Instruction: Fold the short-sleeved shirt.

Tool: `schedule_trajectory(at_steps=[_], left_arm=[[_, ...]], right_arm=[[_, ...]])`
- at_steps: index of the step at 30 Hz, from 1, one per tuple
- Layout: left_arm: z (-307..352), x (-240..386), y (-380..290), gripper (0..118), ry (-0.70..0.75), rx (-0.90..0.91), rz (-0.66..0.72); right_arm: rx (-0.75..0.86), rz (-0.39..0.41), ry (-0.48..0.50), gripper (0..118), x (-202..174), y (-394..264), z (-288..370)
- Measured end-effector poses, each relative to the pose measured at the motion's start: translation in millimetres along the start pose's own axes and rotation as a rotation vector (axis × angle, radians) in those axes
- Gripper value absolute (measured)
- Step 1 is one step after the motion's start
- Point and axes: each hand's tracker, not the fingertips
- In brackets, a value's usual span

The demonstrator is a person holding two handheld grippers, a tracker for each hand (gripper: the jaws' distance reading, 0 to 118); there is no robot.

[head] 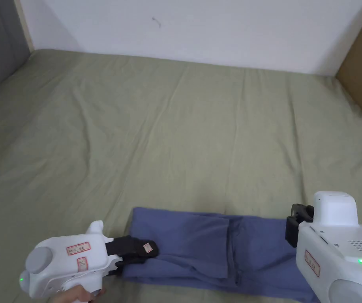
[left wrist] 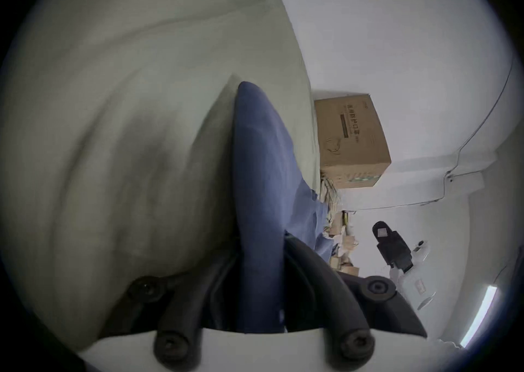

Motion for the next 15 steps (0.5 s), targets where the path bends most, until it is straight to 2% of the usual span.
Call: schedule_trajectory(at_steps=[6,10,12,15], left_arm=[[54.6,15.7,15.6,10,0.145,0.038,-0.111],[97.4,26.4,28.7,10,0.265,0.099,-0.146],[108.4,36.8,29.1,10,0.322,0.109,-0.172],[106.9,60.6,20.5,10,0.333,0.110,-0.220]], right_arm=[[0.021,-0.001,-0.031,1,14.9,-0.1,7.4],[0.018,-0.037,-0.030,1,22.7,-3.5,8.6],[0.014,-0.047,-0.026,1,25.0,-6.5,9.1],[0.010,-0.054,-0.019,1,25.9,-9.5,11.4]])
